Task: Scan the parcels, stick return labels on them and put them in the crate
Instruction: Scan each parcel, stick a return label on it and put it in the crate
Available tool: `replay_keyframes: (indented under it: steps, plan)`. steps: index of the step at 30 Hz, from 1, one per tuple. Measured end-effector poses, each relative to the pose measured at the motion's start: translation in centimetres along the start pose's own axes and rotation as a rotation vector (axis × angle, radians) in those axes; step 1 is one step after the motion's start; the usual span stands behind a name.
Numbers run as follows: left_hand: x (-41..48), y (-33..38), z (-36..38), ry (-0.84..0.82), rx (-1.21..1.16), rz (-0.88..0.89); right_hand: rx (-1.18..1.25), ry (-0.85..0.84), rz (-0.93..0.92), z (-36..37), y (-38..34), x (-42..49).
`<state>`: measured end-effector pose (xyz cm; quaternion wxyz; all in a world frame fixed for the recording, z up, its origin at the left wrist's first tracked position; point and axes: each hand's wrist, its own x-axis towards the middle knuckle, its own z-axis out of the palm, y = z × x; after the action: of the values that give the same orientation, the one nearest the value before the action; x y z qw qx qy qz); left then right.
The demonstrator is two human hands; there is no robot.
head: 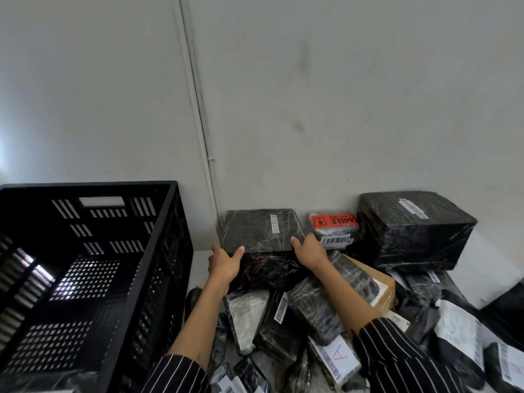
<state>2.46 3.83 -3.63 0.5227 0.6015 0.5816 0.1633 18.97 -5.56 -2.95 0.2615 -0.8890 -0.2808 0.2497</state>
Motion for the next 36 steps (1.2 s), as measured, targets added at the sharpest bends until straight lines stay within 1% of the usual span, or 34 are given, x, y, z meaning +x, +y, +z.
replay_keyframes:
  steps: [4,7,10,13,15,17,20,22,26,29,31,33,36]
  plan:
    - [-0.7,-0.1,-0.2,0.063,-0.067,0.058,0.116,0.067,-0.038,-0.1,-0.1,-1.1]
    - [-2.4,0.4,-0.7,0.118,-0.184,0.163,0.3,0.118,-0.087,-0.6,-0.4,-2.5]
    - [-4.8,1.1,-1.1,0.12,-0.32,0.284,0.493,0.205,-0.164,-1.6,-0.2,-4.6]
    - [-6.9,1.7,-1.6,0.135,-0.436,0.451,0.62,0.244,-0.245,-3.1,0.3,-7.9]
    - [-8.3,2.1,-1.9,0.121,-0.456,0.543,0.683,0.252,-0.274,-4.0,1.2,-9.8]
    - [-9.6,2.4,-2.0,0.078,-0.452,0.603,0.763,0.222,-0.288,-4.6,2.2,-11.6]
    - [-12.0,2.7,-1.6,0.011,-0.491,0.618,0.888,0.162,-0.289,-4.9,4.1,-14.3]
    - [-13.7,2.6,-0.8,0.032,-0.502,0.64,0.936,0.167,-0.304,-5.0,5.4,-16.0]
    - [-17.4,2.2,1.7,0.078,-0.503,0.684,0.91,0.105,-0.301,-5.6,9.3,-19.0]
    - [-20.2,1.9,3.6,0.087,-0.457,0.714,0.881,0.067,-0.304,-5.8,12.4,-21.3]
    - [-22.4,1.6,5.3,0.103,-0.434,0.707,0.905,0.045,-0.265,-5.9,14.5,-23.1]
    - [-24.4,0.7,6.9,0.123,-0.417,0.675,0.884,0.028,-0.213,-6.0,16.5,-24.9]
    - [-26.0,-1.4,8.5,0.102,-0.393,0.528,0.833,0.005,-0.216,-6.3,20.2,-26.9]
